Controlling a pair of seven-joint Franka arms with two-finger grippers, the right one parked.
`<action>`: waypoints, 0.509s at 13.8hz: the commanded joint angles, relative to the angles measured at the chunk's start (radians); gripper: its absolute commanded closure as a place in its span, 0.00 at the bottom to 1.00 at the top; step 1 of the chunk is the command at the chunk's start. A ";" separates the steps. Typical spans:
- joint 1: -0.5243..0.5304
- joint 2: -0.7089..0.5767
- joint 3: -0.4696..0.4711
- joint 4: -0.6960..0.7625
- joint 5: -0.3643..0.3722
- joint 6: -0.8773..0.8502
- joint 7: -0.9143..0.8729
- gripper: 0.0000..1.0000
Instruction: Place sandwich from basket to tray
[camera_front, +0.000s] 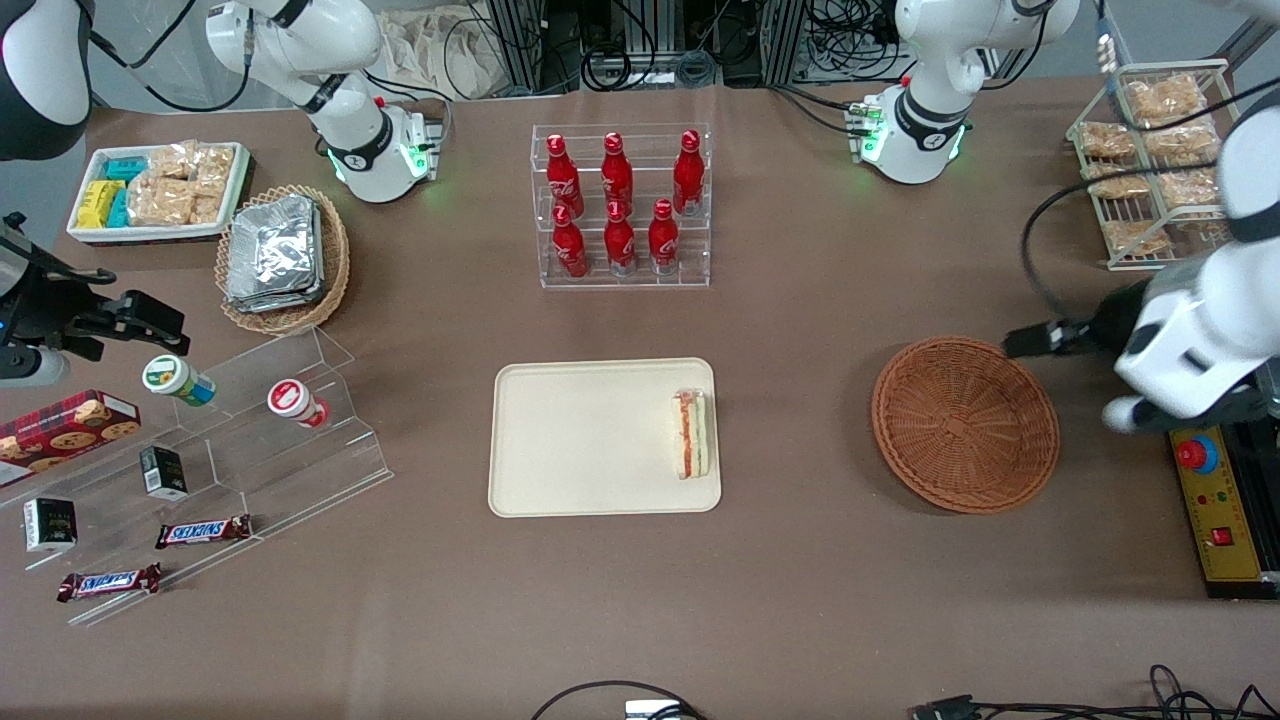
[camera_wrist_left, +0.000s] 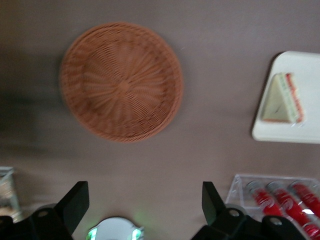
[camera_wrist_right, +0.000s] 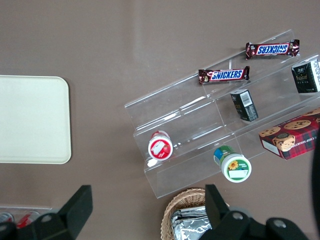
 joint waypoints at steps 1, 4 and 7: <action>-0.015 -0.081 -0.014 -0.089 0.070 -0.033 0.075 0.00; -0.017 -0.153 -0.017 -0.222 0.096 0.003 0.084 0.00; -0.017 -0.241 -0.015 -0.354 0.099 0.095 0.084 0.00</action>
